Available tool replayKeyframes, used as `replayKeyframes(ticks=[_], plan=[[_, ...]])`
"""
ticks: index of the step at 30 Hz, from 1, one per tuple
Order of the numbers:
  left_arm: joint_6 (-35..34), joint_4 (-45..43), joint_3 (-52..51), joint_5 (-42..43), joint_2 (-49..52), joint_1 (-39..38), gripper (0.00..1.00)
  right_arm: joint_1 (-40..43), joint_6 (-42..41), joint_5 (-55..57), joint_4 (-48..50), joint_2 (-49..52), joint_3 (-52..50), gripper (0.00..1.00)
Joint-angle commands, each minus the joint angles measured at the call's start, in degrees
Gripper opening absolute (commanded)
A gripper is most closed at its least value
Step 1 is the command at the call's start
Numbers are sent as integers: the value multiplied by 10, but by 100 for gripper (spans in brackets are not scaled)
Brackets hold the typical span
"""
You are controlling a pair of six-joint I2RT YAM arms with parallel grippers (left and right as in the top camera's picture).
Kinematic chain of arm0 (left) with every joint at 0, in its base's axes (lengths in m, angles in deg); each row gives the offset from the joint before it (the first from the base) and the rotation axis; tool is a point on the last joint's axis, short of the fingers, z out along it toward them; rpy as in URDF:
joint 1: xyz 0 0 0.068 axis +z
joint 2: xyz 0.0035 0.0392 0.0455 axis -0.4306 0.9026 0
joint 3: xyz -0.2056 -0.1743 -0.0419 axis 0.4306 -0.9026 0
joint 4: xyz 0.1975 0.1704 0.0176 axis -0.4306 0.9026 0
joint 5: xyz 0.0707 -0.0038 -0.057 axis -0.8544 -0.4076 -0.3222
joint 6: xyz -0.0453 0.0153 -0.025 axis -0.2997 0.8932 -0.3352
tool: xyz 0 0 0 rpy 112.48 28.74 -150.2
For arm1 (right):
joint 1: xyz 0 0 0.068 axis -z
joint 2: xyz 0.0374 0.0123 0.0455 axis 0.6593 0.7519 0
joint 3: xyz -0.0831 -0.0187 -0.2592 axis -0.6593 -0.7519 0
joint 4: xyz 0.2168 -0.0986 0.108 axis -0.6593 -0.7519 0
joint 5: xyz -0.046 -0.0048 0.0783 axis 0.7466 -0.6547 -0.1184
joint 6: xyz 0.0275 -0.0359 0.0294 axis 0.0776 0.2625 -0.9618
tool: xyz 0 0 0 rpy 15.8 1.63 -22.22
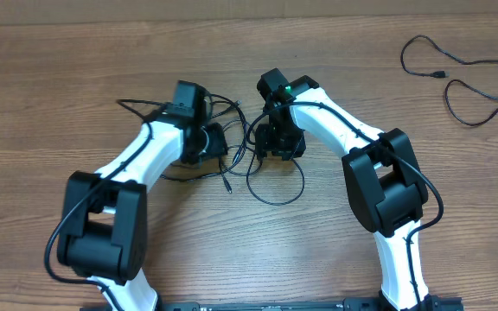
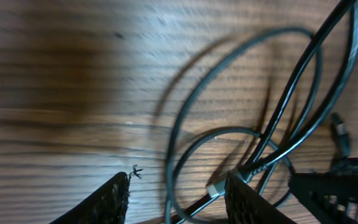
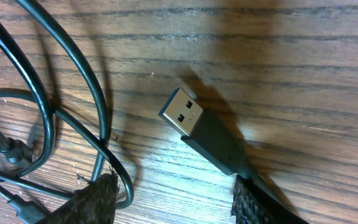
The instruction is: Untangle cables
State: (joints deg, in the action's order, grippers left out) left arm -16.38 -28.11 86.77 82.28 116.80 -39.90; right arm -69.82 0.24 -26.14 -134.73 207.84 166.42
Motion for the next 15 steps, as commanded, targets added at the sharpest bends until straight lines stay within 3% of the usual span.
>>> replayKeyframes(ticks=[1,3,4,5,7,11,15], plan=[[-30,-4,9,-38,28,-14,50,1,4,6,5,-14,-3,59],[-37,-6,10,-40,42,-14,50,1,13,6,5,-14,-3,56],[-38,-6,10,-38,42,-12,34,2,30,6,4,-14,-3,46],[-38,-6,10,-33,42,-10,18,5,34,6,-2,-16,1,43],[-38,-4,10,-21,41,-6,6,18,34,3,-17,-20,17,44],[-25,-2,10,43,41,0,4,57,83,-61,-34,-41,43,52],[-24,-13,14,184,41,11,4,78,84,-79,-35,-42,39,56]])
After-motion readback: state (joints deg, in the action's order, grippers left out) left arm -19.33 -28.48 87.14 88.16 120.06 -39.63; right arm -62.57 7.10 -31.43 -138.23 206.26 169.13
